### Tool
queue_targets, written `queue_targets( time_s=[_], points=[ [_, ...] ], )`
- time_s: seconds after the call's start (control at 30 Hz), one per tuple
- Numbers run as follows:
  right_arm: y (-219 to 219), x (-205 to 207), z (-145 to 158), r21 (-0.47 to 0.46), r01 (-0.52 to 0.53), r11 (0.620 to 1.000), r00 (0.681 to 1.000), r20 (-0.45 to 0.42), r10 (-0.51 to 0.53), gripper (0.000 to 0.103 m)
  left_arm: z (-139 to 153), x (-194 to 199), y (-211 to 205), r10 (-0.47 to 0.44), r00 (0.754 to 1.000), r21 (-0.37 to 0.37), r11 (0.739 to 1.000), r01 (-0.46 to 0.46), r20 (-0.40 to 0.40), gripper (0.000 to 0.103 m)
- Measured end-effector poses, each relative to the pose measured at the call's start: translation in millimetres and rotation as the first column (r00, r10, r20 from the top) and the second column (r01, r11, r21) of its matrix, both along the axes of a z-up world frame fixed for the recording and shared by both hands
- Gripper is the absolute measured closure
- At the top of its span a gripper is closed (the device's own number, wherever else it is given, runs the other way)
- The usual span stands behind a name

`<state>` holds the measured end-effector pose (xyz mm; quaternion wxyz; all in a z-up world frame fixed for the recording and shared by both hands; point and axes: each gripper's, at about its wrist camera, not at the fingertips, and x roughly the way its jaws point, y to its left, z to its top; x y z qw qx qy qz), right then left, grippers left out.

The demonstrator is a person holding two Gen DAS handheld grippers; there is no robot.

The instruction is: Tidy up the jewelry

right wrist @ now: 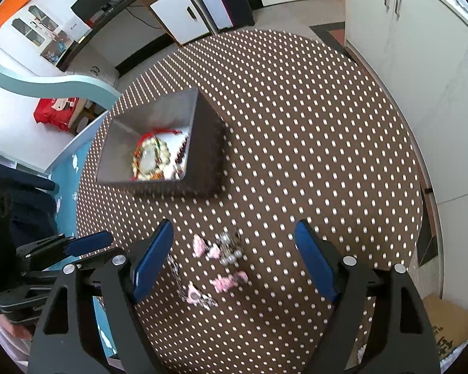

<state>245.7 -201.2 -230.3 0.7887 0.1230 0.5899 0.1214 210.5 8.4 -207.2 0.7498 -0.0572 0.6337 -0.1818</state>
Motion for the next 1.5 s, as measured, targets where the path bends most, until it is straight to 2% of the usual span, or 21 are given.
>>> queue_targets(
  time_s=[0.23, 0.53, 0.9, 1.2, 1.4, 1.47, 1.5],
  points=[
    [-5, -29, -16, -0.006, -0.004, 1.000, 1.000, -0.030, 0.004, 0.026, -31, 3, -10, 0.058, 0.997, 0.064, 0.996, -0.054, -0.055, 0.059],
    [-16, -35, -23, -0.012, -0.004, 1.000, 0.999, -0.054, 0.004, 0.026, -46, 7, -30, 0.056, 0.996, 0.149, 0.988, -0.045, -0.076, 0.088],
    [-20, -30, -26, -0.002, -0.036, 0.999, 0.997, -0.069, 0.036, 0.026, -40, -7, -43, 0.103, 0.991, 0.163, 0.983, -0.089, -0.083, 0.089],
    [10, -44, -31, 0.033, -0.165, 0.986, 0.981, -0.094, 0.168, 0.026, -13, -19, -19, 0.128, 0.990, 0.142, 0.983, -0.117, -0.065, 0.089],
    [39, -71, -40, 0.121, -0.181, 0.976, 0.972, -0.128, 0.196, 0.052, 5, -21, -5, 0.054, 0.997, 0.104, 0.993, -0.048, -0.056, 0.089],
    [46, -74, -42, 0.095, -0.168, 0.981, 0.975, -0.130, 0.179, 0.063, 7, -23, 2, 0.019, 0.998, 0.099, 0.995, -0.013, -0.060, 0.089],
    [49, -75, -43, 0.086, -0.150, 0.985, 0.979, -0.128, 0.161, 0.066, 8, -25, 7, 0.005, 0.998, 0.096, 0.995, 0.001, -0.063, 0.089]
  ],
)
